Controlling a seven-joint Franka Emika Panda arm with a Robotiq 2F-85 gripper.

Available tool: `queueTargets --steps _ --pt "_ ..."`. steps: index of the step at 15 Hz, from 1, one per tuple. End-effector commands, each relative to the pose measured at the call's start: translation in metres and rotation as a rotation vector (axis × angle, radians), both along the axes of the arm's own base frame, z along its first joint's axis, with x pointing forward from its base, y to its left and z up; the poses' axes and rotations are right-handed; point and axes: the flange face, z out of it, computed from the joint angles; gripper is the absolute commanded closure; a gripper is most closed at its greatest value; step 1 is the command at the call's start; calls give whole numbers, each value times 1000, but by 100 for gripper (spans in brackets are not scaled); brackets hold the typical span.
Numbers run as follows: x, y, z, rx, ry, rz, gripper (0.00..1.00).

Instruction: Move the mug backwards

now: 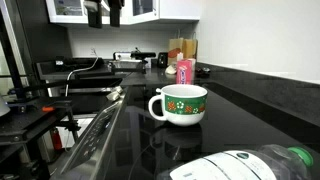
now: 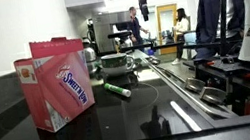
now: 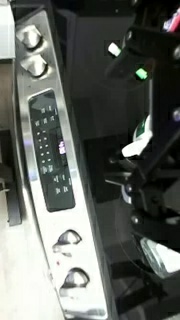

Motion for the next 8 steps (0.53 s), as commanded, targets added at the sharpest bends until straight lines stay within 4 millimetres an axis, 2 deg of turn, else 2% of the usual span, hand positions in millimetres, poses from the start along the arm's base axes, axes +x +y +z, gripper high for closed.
queueTargets --steps 1,6,8 --pt "0 0 1 0 0 0 0" --pt "0 0 1 0 0 0 0" --pt "14 5 -1 -15 -8 -67 0"
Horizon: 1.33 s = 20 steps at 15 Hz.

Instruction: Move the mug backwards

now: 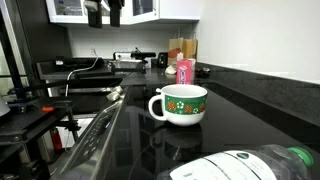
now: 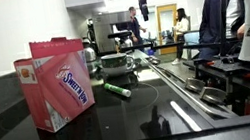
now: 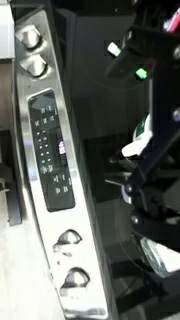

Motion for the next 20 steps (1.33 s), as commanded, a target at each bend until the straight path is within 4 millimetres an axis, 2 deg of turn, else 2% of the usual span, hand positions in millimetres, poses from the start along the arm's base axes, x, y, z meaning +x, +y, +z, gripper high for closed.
queueTargets --steps 1,4,7,13,16,20 --pt "21 8 -3 -20 -22 -107 0" --pt "57 32 -17 30 -40 -177 0" --pt "98 50 -41 32 -37 -284 0" --pt "177 58 -101 -114 -64 -399 0" --pt "204 63 -132 -149 -33 -388 0" --pt "221 61 -159 -157 3 -406 0"
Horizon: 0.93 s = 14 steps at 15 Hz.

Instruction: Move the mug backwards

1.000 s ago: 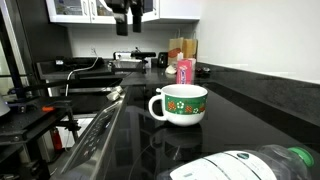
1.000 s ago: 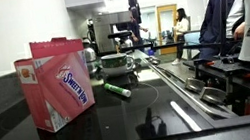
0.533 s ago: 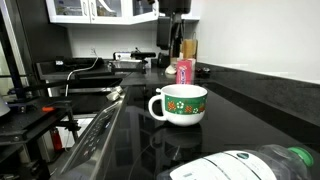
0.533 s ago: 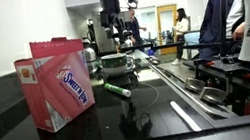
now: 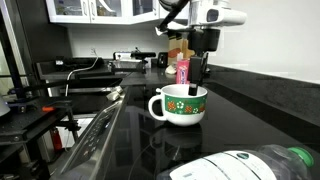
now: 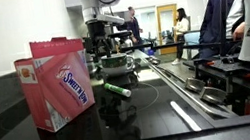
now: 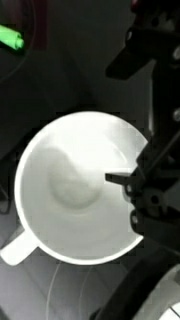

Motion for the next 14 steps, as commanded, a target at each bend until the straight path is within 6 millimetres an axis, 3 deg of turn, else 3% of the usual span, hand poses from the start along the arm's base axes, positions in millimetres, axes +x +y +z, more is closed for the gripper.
queueTargets --steps 1,2,4,12,14 --pt "13 -5 -9 -13 47 -21 0" --pt "15 -7 -13 -17 56 -27 25" --pt "17 -9 -15 -19 68 -24 34" --pt "20 -12 -12 -25 88 -34 95" --pt "19 -9 -11 -15 99 -36 100"
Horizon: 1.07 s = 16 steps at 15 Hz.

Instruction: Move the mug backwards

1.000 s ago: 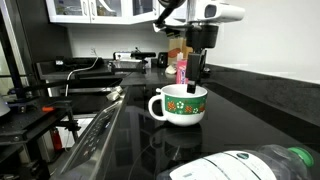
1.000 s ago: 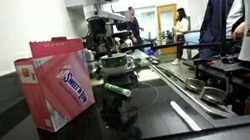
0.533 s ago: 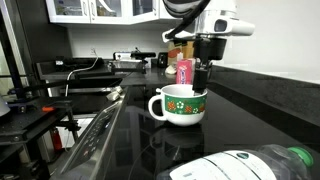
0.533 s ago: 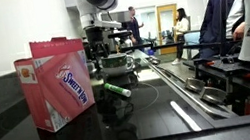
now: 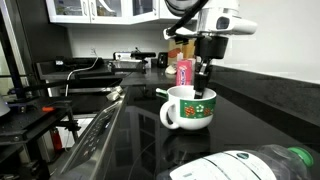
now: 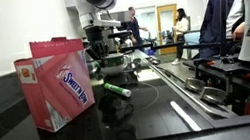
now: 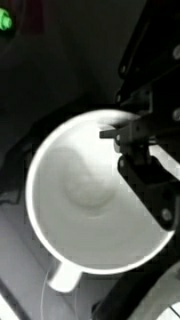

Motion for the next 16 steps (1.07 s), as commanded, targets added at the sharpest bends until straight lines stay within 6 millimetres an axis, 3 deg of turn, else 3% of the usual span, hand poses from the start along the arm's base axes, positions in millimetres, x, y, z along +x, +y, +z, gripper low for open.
queueTargets --steps 1,7,16 --pt "3 2 5 -1 39 -32 100" --pt "6 20 15 -5 24 -59 97" --pt "37 55 34 -80 -22 44 97"
